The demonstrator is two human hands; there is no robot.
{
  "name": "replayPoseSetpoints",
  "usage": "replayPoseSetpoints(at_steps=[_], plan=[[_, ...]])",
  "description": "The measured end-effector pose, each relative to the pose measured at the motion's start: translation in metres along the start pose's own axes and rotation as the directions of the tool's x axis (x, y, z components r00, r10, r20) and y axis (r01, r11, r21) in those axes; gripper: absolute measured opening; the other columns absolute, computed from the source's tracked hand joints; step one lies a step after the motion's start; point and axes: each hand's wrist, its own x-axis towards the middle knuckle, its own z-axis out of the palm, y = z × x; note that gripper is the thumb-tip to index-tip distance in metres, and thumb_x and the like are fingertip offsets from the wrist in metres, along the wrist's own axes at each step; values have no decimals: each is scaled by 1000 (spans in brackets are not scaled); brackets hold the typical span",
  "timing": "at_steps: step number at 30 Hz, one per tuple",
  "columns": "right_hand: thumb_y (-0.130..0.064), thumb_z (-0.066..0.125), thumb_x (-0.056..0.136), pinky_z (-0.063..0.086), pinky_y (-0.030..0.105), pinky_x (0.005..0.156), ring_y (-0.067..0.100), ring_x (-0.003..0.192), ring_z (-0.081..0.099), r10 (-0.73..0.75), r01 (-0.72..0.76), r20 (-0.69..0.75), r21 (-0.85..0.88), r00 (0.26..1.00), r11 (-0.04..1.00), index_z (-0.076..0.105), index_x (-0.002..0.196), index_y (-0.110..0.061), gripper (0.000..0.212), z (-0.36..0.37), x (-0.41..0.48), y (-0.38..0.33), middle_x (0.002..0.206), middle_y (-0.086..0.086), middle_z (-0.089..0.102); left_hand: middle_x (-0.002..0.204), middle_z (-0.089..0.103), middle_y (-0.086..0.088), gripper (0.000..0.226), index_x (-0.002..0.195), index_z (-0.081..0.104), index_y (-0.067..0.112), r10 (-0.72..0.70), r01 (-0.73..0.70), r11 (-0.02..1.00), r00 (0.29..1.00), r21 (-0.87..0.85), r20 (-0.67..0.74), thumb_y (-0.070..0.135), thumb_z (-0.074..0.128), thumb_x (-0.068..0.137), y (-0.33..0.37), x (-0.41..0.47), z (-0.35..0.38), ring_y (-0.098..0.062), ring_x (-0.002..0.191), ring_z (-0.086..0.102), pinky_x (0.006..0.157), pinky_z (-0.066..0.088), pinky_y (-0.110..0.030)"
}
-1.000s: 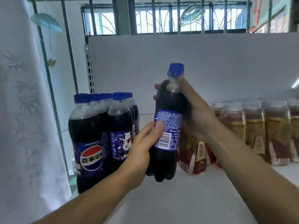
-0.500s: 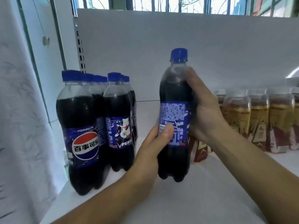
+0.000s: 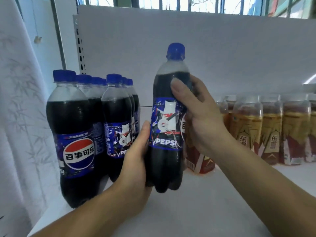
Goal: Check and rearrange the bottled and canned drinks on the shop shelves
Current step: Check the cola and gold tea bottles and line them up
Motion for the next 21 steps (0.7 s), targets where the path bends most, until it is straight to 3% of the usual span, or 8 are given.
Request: replayPoseSetpoints(at_steps=[2,4,7,10,12,15,18,21], plan=[[-40,73,78,58,39,82,29,104,72,144,-155,108,107,984,982,49,139,-18,69,1,0,1,117,7,72,79,70,-19,67,79,79,9,-110,112,993,991,-27,73,69,49,72,0,-4,-1,-30,59,66,53,53,-32],[-34,68,81,59,44,86,37,110,70,180,-199,141,134,974,971,49,141,-18,65,-3,1,-2,117,11,71,81,70,-19,68,81,79,7,-177,183,982,978,-53,108,68,49,75,-1,-3,-1,-31,59,67,53,54,-33],[-34,80,78,59,41,81,31,99,73,104,-107,38,69,994,992,53,136,-21,65,-5,-1,-5,108,6,73,96,75,-17,67,98,80,9,-116,119,992,992,-52,51,66,51,77,-1,2,1,-31,76,72,70,57,-38],[-37,82,66,60,36,78,21,91,75,-9,4,-71,-69,997,998,51,134,-29,75,-2,-1,-3,114,3,71,106,76,-10,64,106,78,19,19,-18,999,999,28,-34,65,57,68,-1,3,1,-27,92,73,86,53,-39],[-38,84,73,60,38,80,25,95,74,33,-34,-38,-37,999,999,48,137,-28,74,-2,0,-1,117,6,69,97,76,-12,65,102,79,16,-9,12,999,998,34,-67,66,60,65,-2,3,-3,-30,83,73,76,57,-38],[-35,68,81,59,43,86,36,111,68,158,-168,85,132,984,977,49,141,-17,65,-4,0,0,125,16,67,82,71,-16,62,89,78,6,-173,180,980,981,-81,87,62,54,79,2,-4,-5,-29,62,67,55,55,-32],[-31,68,81,59,42,83,33,103,69,124,-134,76,135,989,982,52,137,-14,61,-6,0,-1,114,13,70,86,73,-16,64,89,79,4,-189,198,977,976,-80,104,62,50,84,1,-1,-3,-29,66,70,61,59,-36],[-33,77,77,59,35,78,22,91,74,-11,11,-12,-52,1000,999,51,137,-21,67,-5,1,-2,110,2,71,109,75,-13,50,111,75,10,-69,72,996,996,45,-60,50,49,95,5,16,4,-13,67,74,66,57,-26]])
